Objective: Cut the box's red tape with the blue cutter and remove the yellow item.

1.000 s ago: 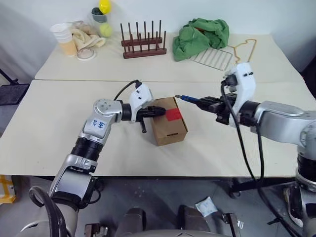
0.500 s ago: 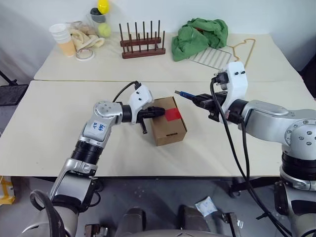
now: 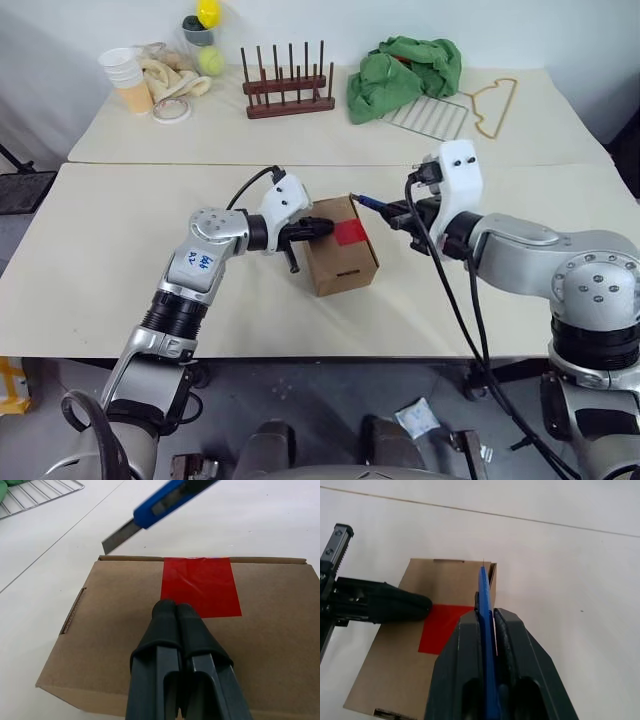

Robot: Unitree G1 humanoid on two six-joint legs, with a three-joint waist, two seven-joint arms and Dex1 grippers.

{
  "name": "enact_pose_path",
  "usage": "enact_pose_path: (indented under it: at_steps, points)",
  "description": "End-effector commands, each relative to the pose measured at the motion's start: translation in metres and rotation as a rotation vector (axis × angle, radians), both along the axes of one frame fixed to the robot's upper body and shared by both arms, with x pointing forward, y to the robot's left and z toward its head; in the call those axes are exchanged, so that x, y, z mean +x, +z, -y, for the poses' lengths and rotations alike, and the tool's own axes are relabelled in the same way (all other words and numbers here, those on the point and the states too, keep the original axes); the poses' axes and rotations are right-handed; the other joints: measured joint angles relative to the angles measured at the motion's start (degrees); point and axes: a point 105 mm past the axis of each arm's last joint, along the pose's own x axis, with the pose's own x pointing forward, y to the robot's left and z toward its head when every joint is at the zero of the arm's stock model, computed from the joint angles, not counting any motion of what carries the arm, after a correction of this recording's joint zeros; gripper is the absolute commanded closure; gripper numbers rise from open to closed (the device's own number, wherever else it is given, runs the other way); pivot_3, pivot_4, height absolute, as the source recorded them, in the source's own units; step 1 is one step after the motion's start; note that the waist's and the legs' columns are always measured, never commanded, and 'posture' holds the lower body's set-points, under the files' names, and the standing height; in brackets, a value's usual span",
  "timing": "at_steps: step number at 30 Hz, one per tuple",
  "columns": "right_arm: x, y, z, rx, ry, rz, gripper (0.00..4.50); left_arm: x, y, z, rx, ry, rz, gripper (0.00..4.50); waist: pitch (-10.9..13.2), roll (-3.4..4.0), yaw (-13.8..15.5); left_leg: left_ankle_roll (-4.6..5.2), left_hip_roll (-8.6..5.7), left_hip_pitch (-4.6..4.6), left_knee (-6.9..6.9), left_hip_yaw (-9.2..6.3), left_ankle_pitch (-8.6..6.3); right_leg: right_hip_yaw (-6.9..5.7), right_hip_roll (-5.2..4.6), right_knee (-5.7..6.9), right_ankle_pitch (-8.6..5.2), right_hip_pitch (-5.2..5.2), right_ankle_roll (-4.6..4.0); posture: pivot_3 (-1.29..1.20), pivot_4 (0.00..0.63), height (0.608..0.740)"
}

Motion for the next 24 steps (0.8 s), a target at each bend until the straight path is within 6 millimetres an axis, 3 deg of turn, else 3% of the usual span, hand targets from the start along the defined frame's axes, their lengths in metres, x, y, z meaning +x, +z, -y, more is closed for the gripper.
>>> enact_pose_path:
  at_steps: [1,17,24]
  points:
    - [-0.004,0.007,-0.002,-0.008,0.004,0.045,4.39,-0.004,-0.012,0.002,0.031,-0.006,-0.027,4.5,0.0,0.0,0.0,0.0,0.0,0.0,0.0,0.0,0.0,0.0,0.0,0.0,0.0,0.0,0.0,0.0,0.15,0.74]
    - [-0.009,-0.011,-0.002,-0.006,0.022,-0.017,4.39,-0.004,-0.013,0.002,0.044,-0.003,-0.028,4.5,0.0,0.0,0.0,0.0,0.0,0.0,0.0,0.0,0.0,0.0,0.0,0.01,0.0,0.0,0.0,0.0,0.15,0.74]
    - [-0.016,-0.009,-0.011,0.005,0.083,-0.064,4.39,-0.002,-0.015,0.003,0.077,-0.003,-0.017,4.5,0.0,0.01,-0.1,0.0,0.0,0.01,0.0,0.0,0.0,0.01,0.0,0.02,0.0,0.0,0.0,0.0,0.15,0.74]
